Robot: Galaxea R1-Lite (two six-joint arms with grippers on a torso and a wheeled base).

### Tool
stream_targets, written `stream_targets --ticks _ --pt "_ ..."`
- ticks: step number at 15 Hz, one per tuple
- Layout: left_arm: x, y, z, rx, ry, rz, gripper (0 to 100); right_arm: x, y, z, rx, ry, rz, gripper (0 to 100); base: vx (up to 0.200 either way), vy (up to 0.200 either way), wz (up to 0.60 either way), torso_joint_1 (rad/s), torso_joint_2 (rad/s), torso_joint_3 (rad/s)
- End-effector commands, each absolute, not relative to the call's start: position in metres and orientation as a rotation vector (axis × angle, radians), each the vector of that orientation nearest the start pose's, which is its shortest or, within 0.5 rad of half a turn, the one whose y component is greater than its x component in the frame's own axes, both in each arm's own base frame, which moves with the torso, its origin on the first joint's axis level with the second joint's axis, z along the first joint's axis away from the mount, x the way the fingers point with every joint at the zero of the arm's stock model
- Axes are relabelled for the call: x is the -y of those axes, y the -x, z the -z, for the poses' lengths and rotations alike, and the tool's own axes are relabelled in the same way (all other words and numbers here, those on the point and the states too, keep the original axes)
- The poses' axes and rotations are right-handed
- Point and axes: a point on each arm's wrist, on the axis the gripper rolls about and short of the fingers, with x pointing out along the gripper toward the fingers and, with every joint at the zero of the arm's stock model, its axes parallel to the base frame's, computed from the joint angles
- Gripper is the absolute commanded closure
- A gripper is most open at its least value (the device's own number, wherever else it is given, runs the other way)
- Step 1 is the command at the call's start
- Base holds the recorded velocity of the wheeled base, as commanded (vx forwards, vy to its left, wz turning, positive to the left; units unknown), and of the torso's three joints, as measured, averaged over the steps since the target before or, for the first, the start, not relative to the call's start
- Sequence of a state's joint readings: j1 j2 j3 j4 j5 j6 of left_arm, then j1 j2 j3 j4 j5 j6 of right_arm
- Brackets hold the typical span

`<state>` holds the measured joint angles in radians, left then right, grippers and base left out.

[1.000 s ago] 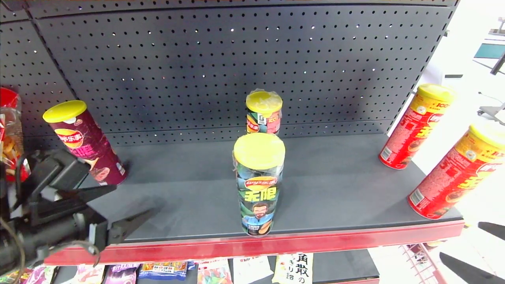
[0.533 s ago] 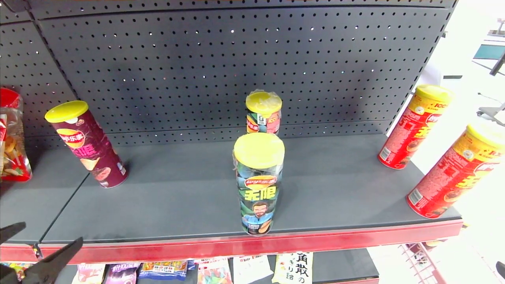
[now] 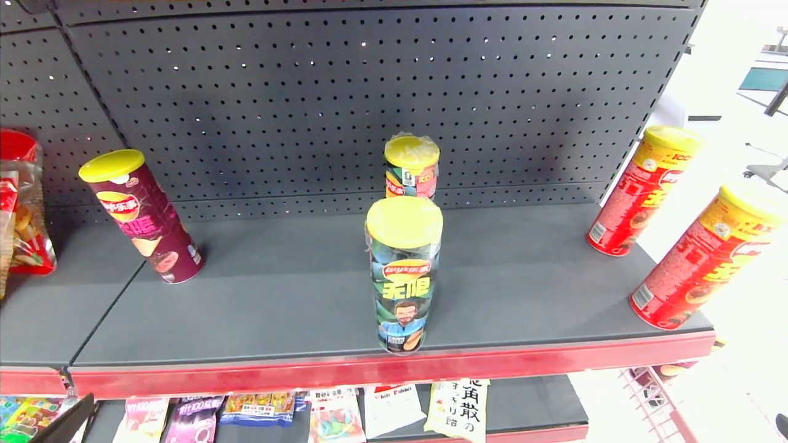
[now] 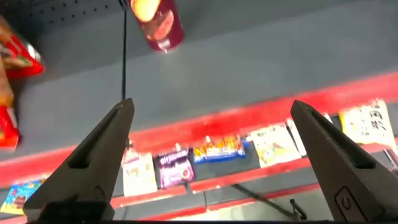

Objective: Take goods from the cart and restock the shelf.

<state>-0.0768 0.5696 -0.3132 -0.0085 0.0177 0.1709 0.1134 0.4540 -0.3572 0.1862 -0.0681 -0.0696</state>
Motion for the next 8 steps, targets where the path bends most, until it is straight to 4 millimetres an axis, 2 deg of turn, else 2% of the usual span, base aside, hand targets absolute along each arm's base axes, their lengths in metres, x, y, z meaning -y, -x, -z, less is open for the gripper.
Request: stream_targets --ticks 1,2,5,8 --pt "0.0022 -0.0342 -0.1655 -0.238 -0.181 0.080 0 0.0003 -0.0105 -0.1592 -0.288 0.097 -0.059 0 -0.200 0.000 0.00 -0.002 0.00 0.002" --pt "0.0022 -0.0340 -0.1655 -0.237 -0.181 0.080 0 0.0003 -0.0106 -0.1593 -0.287 0.097 -0.059 0 -0.200 0.000 0.00 -0.017 0.00 0.002" --pt "0.0023 -0.0335 -0.1658 -0.231 -0.202 0.085 0 0.0003 -0.0104 -0.1583 -0.290 0.102 -0.060 0 0.000 0.000 0.00 0.000 0.00 0.000" --pt "0.0022 -0.0330 -0.1637 -0.236 -0.197 0.084 0 0.0004 -0.0101 -0.1588 -0.287 0.103 -0.060 0 0.000 -0.200 0.00 0.007 0.00 0.004"
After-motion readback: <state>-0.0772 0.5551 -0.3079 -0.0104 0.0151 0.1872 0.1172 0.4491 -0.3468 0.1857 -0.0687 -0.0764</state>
